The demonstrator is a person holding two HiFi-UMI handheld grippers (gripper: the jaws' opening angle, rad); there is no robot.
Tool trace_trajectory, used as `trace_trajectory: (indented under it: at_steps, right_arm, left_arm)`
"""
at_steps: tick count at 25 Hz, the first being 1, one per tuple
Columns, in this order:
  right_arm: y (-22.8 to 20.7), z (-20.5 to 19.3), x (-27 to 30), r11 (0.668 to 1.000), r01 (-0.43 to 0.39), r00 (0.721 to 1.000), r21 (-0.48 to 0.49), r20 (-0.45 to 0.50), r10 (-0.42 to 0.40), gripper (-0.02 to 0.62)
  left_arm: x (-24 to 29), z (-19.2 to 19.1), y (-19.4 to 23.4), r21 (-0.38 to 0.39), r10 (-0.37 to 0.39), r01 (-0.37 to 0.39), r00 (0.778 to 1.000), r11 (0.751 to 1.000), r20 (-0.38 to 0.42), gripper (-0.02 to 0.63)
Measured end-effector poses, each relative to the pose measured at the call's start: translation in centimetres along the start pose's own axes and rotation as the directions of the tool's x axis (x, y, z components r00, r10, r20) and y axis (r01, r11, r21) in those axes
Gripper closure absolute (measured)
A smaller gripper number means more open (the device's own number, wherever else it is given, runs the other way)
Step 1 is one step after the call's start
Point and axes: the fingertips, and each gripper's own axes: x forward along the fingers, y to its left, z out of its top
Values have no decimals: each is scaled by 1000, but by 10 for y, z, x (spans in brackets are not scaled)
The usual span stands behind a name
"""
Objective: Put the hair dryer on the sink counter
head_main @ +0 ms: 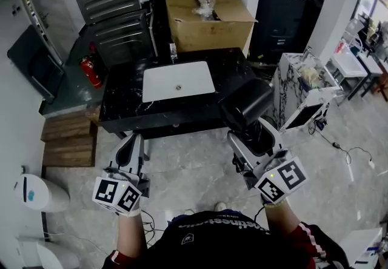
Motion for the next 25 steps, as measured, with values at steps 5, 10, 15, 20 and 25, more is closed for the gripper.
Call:
trace_trajectory:
  at_steps: [5,10,15,20,25]
  right_arm:
    - [-9,1,-2,1000,2,1000,10,-2,-2,285]
    - [-21,-2,-7,1000,9,1000,19,-10,-9,285]
    - [-31,-1,-14,999,-5,1000,33,-10,6,285]
    - [-49,-2,-23,999,-11,1000,30,-10,11,285]
    - [-69,-8,-38,998,-34,999,43,-12,35,285]
  left_arm:
    - [8,-2,-9,4,-10,10,1000,1000,-10,591]
    - [15,-3,-17,-2,-12,12,1000,1000,-8,591]
    - [23,-3,-31,-17,-8,8,1000,1000,-8,591]
    - [30,-8,-48,0,8,-8,1000,1000,-15,591]
    - [35,-15,-66,11,35,-35,999,999,-27,591]
